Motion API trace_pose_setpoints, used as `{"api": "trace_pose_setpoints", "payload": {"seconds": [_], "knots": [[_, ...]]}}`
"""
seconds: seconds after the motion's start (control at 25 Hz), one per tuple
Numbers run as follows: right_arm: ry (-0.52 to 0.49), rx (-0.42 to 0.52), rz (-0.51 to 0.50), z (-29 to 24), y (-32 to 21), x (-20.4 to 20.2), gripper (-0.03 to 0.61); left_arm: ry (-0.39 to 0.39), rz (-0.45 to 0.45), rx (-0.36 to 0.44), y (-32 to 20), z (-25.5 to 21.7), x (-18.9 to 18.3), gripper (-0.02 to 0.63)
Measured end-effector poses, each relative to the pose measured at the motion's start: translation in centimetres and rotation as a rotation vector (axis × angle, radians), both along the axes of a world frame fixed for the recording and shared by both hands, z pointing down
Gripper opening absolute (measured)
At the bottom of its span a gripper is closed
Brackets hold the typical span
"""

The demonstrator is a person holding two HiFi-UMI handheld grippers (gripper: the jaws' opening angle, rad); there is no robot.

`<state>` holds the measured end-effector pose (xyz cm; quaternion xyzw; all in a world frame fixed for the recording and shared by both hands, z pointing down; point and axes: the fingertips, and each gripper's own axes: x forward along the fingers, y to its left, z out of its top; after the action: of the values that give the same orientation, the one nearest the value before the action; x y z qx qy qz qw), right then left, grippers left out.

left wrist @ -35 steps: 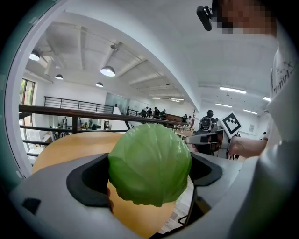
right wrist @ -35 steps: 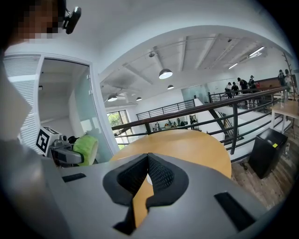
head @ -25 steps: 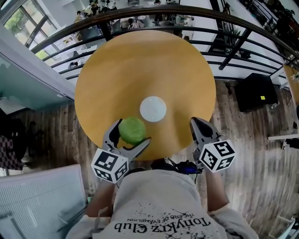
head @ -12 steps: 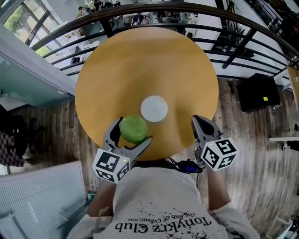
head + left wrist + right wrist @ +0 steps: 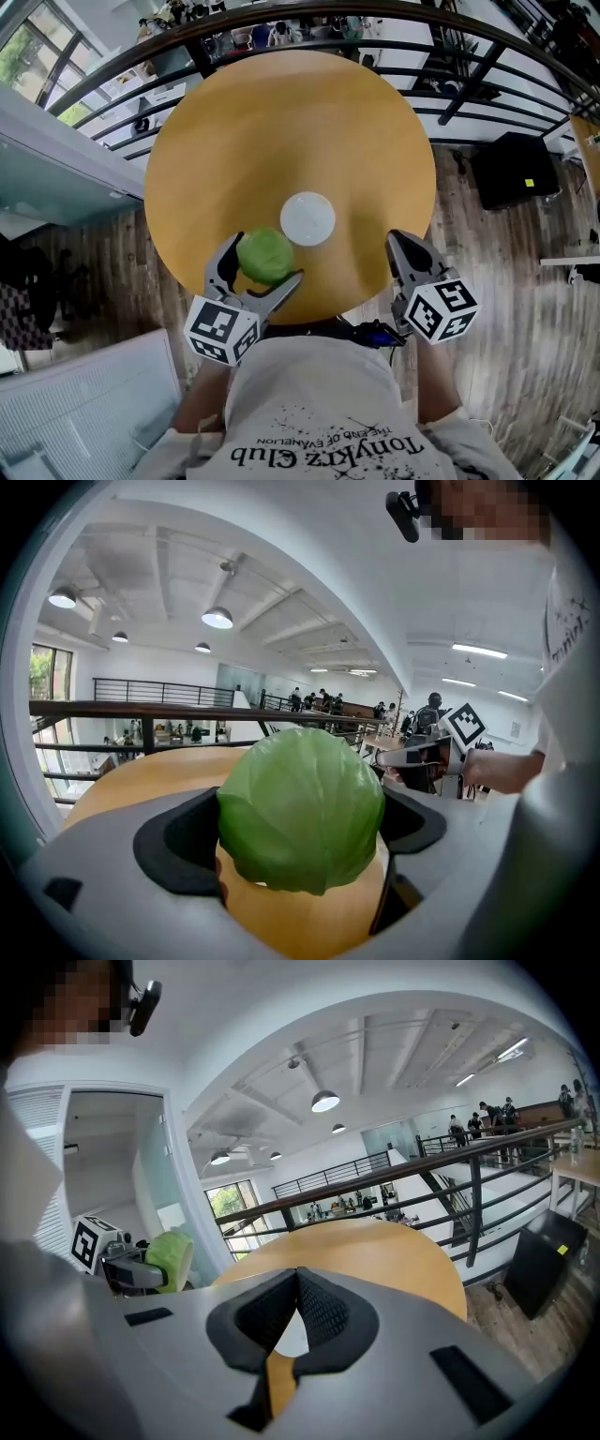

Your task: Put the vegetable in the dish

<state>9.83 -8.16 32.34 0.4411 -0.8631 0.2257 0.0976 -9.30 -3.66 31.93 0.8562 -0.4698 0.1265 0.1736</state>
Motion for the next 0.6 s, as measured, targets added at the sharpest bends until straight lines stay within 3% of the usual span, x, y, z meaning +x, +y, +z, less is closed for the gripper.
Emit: {"api": "trace_pose_setpoints", "payload": {"seconds": [0.6], "knots": [[0.002, -0.066, 0.015, 3.9, -2.0, -2.5, 0.017, -0.034, 0.079, -0.071, -2.7, 3.6, -1.0, 0.503]]}}
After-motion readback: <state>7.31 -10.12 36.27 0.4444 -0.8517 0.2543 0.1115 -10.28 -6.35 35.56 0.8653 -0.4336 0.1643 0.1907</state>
